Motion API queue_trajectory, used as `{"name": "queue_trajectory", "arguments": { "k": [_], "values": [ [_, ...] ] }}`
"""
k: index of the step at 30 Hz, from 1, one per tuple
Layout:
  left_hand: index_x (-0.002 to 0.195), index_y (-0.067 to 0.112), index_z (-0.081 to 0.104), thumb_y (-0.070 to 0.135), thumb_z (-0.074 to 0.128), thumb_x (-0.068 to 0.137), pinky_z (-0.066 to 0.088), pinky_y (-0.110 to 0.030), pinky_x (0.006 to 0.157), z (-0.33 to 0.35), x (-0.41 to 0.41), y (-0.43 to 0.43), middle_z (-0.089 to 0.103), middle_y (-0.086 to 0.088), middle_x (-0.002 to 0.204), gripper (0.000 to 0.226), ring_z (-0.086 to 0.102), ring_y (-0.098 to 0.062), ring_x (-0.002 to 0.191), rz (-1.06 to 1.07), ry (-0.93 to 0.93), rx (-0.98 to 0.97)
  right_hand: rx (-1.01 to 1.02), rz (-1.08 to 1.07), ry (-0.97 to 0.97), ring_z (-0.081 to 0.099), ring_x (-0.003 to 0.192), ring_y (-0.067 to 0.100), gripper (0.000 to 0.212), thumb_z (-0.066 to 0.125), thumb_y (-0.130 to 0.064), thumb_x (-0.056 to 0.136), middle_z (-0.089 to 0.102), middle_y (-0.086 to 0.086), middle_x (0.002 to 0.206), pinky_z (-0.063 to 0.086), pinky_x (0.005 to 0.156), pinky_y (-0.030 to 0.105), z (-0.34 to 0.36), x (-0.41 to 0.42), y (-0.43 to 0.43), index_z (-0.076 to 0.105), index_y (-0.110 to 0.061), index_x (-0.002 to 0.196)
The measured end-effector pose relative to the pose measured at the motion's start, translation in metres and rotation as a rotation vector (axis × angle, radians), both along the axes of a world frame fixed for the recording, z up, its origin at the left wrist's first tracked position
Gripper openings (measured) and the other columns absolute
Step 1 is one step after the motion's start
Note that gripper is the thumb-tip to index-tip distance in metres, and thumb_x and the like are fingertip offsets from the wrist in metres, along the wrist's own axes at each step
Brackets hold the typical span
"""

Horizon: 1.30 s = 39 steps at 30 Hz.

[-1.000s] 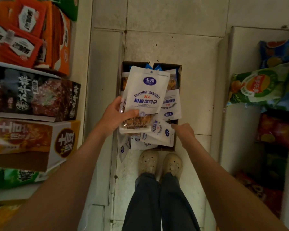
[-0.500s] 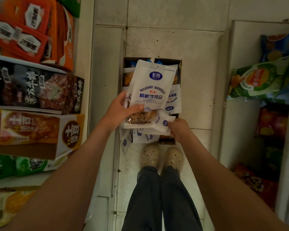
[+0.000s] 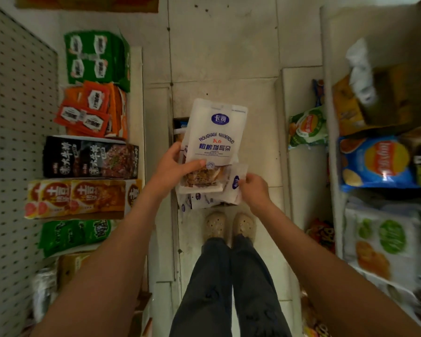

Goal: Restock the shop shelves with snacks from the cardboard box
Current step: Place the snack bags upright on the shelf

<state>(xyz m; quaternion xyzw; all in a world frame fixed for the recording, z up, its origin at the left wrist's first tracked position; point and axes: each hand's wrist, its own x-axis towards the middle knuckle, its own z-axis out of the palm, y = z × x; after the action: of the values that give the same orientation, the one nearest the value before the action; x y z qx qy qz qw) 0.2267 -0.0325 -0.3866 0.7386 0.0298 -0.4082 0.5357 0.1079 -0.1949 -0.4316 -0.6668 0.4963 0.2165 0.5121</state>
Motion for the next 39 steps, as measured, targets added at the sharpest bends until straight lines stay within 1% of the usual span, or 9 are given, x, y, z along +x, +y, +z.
{"name": "queue_trajectory", "arguments": {
  "k": [3,9,11,16,22,24,28,35,39],
  "values": [
    [0.122,0.020,0.055,0.023,0.077,0.075,0.056,-0.030,0.083,0.037,-0.005,-0.010,0.065,0.001,0.118,0.052,0.063,-0.014,0.106,-0.070,-0.007,-0.032,-0.180,0.157,-0.004,0.056,0.074,0.023,0.024,0.043,-0.010,0.095,0.059,0.008,0.083,0.043,0.058,0.028,0.048,-0.011,-0.019,0.052,-0.013,0.073],
    [0.119,0.022,0.056,0.020,0.075,0.078,0.057,-0.027,0.079,0.112,-0.025,-0.034,0.066,0.005,0.115,0.045,0.064,-0.011,0.102,-0.219,-0.049,-0.095,-0.468,0.282,-0.023,0.057,0.080,0.029,0.016,0.040,-0.006,0.094,0.059,0.011,0.087,0.043,0.065,0.034,0.142,-0.052,-0.055,0.056,-0.003,0.090],
    [0.114,0.026,0.056,0.019,0.075,0.078,0.056,-0.026,0.079,0.131,-0.036,-0.041,0.066,0.007,0.112,0.041,0.064,-0.009,0.101,-0.267,-0.056,-0.103,-0.531,0.290,-0.057,0.059,0.083,0.034,0.011,0.042,-0.002,0.090,0.062,0.020,0.092,0.045,0.067,0.036,0.169,-0.071,-0.068,0.052,-0.003,0.092],
    [0.114,0.026,0.056,0.024,0.077,0.077,0.055,-0.028,0.082,0.173,-0.080,-0.060,0.067,0.008,0.111,0.043,0.064,-0.009,0.103,-0.417,-0.082,-0.091,-0.651,0.250,-0.072,0.058,0.090,0.037,0.018,0.040,0.001,0.091,0.061,0.023,0.099,0.037,0.066,0.033,0.235,-0.144,-0.079,0.051,0.000,0.104],
    [0.116,0.028,0.055,0.042,0.082,0.066,0.054,-0.040,0.090,0.217,-0.141,-0.088,0.065,0.008,0.117,0.059,0.062,-0.012,0.108,-0.695,-0.151,-0.075,-0.663,0.216,-0.028,0.056,0.081,0.030,0.013,0.039,0.001,0.091,0.061,0.023,0.094,0.033,0.061,0.030,0.269,-0.236,-0.078,0.048,-0.008,0.091],
    [0.121,0.021,0.053,0.037,0.081,0.070,0.054,-0.032,0.088,0.230,-0.172,-0.093,0.064,0.006,0.119,0.061,0.061,-0.011,0.108,-0.836,-0.181,-0.058,-0.682,0.207,0.015,0.058,0.082,0.031,0.014,0.038,-0.002,0.093,0.062,0.022,0.097,0.034,0.060,0.030,0.281,-0.275,-0.075,0.051,-0.005,0.098],
    [0.117,0.018,0.053,0.020,0.077,0.078,0.050,-0.008,0.066,0.237,-0.200,-0.098,0.066,0.014,0.105,0.046,0.063,0.002,0.092,-1.022,-0.176,-0.028,-0.656,0.180,0.051,0.060,0.086,0.031,0.018,0.038,-0.008,0.096,0.064,0.018,0.100,0.050,0.070,0.036,0.286,-0.318,-0.068,0.054,-0.009,0.103],
    [0.115,0.026,0.054,0.028,0.083,0.070,0.053,-0.036,0.092,0.226,-0.265,-0.133,0.067,0.009,0.113,0.053,0.063,-0.007,0.104,-1.390,-0.216,-0.062,-0.620,-0.062,0.197,0.057,0.103,0.031,0.028,0.036,-0.016,0.100,0.062,0.018,0.115,0.045,0.082,0.035,0.298,-0.411,-0.024,0.057,-0.006,0.117],
    [0.113,0.036,0.049,0.030,0.083,0.069,0.051,-0.034,0.095,0.223,-0.312,-0.147,0.064,0.018,0.110,0.055,0.061,-0.002,0.104,-1.619,-0.260,-0.089,-0.591,-0.258,0.207,0.058,0.100,0.031,0.027,0.040,-0.016,0.099,0.063,0.017,0.114,0.043,0.079,0.033,0.299,-0.466,0.017,0.061,-0.004,0.110]
  ]
}}
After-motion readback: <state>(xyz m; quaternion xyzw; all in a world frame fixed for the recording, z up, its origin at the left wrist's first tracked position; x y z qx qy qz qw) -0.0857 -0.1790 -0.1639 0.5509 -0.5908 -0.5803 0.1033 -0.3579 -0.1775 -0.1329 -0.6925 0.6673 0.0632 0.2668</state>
